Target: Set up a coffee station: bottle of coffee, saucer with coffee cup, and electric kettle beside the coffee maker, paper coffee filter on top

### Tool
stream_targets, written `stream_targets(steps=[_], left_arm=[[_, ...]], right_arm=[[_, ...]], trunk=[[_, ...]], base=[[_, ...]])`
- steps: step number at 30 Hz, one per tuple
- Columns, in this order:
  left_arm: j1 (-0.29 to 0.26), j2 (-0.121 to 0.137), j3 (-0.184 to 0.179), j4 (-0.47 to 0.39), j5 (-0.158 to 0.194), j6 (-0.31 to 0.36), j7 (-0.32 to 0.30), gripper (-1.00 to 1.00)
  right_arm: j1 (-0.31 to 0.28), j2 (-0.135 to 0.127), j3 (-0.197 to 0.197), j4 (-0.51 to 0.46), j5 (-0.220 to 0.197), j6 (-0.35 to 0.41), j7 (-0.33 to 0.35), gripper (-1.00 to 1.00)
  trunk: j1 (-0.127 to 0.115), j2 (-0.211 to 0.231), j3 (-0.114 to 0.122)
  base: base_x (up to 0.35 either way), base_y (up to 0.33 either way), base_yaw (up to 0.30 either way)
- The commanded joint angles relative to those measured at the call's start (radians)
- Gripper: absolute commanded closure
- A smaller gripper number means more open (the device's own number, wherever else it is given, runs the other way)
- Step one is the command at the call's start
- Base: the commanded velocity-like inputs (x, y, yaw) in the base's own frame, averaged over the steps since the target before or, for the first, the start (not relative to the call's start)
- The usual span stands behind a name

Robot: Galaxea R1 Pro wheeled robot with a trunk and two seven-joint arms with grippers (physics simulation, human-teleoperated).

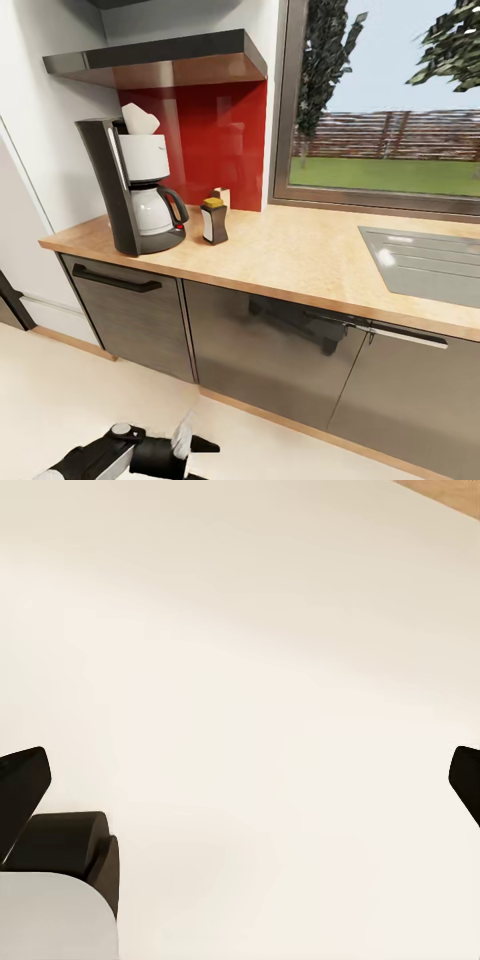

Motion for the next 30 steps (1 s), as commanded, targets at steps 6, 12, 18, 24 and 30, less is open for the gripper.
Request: stream_targets(steps=[6, 12, 18, 24, 30], left_arm=[[0.057, -0.037, 0.153, 0.429, 0.011, -0.142, -0.003, -1.0], [0.128, -0.082, 0.338, 0.532, 0.011, -0.171, 0.081, -1.0], [0.149, -0.092, 0.393, 0.546, 0.011, -0.173, 0.256, -1.0], [0.152, -0.095, 0.437, 0.547, 0.011, -0.171, 0.283, -1.0], [0.153, -0.095, 0.444, 0.548, 0.011, -0.17, 0.286, -1.0]], right_arm=[[-0.001, 0.0, 0.006, -0.003, -0.009, -0.002, 0.002, -1.0], [-0.001, -0.006, 0.002, 0.001, -0.011, -0.002, 0.002, -1.0], [0.0, -0.01, 0.003, 0.018, -0.01, -0.003, 0.0, -1.0], [0.0, -0.009, 0.006, 0.027, -0.01, -0.003, 0.001, -1.0], [0.0, -0.009, 0.005, 0.028, -0.01, -0.003, 0.002, -1.0]], trunk=[[0.0, 0.0, -0.001], [0.0, 0.0, -0.001], [0.0, 0.0, -0.001], [0.0, 0.0, -0.001], [0.0, 0.0, -0.001]], base=[[0.0, 0.0, 0.0], [0.0, 0.0, 0.0], [0.0, 0.0, 0.0], [0.0, 0.0, 0.0], [0.0, 0.0, 0.0]])
